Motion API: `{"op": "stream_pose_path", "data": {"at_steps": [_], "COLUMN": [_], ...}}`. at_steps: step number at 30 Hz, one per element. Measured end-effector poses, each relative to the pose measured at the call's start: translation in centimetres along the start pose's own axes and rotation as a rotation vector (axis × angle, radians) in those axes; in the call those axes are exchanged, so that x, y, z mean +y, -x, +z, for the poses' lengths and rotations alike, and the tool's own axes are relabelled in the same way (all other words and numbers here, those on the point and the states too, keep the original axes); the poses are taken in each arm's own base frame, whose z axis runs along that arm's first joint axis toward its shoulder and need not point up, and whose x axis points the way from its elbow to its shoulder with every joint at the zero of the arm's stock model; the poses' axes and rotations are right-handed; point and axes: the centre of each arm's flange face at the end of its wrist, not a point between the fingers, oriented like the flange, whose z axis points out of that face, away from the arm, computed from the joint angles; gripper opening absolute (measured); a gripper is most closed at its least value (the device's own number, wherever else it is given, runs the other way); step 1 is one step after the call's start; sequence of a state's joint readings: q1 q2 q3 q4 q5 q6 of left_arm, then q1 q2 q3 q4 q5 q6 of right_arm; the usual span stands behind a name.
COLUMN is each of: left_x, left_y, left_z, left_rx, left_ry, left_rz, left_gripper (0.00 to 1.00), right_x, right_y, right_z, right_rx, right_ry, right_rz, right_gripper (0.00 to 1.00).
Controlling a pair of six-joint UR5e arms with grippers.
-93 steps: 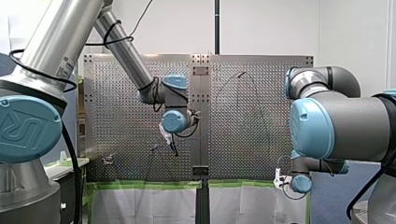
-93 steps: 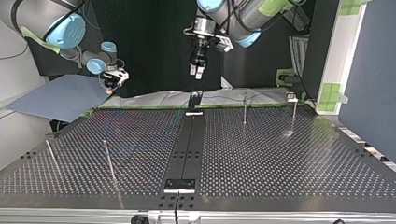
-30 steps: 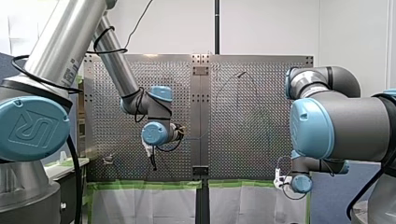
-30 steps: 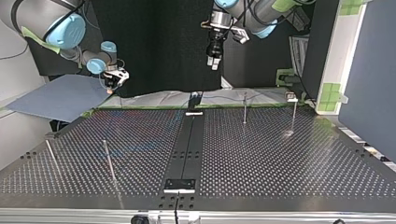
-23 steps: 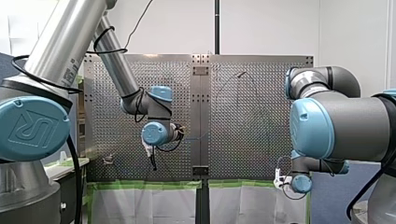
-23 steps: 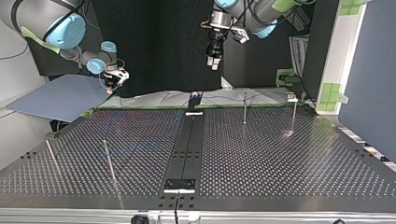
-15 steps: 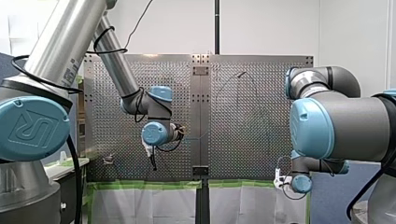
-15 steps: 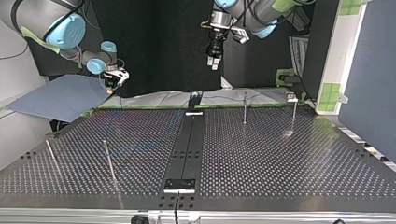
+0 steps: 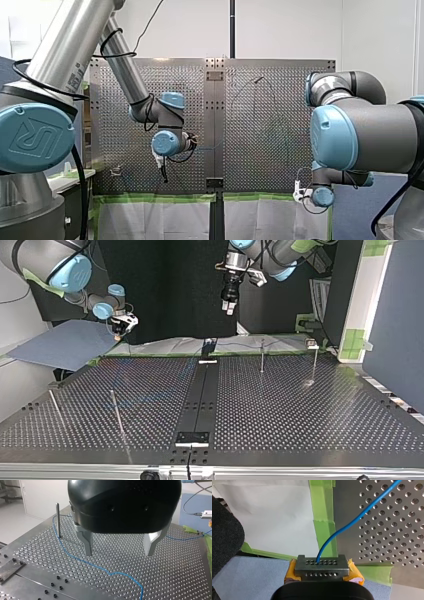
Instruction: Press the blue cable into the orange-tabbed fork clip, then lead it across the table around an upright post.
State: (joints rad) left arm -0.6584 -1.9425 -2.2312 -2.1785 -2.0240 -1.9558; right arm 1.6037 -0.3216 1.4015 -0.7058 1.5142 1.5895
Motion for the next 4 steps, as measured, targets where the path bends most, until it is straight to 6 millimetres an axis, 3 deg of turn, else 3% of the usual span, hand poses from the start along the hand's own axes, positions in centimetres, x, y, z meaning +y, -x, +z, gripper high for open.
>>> {"op": "stream_pose_path", "data": {"at_steps": [4], "left_x": [0.00], "left_y": [0.00], "left_z": [0.00], "left_rx": [0.000], "left_ry": [0.000], "left_rz": [0.000], "left_gripper": [1.00], "right_x": [0.00], "right_y": [0.00], "right_z": [0.00], "right_rx": [0.000], "right_ry": [0.000], "right_rz": [0.000], "right_gripper": [0.00]}}
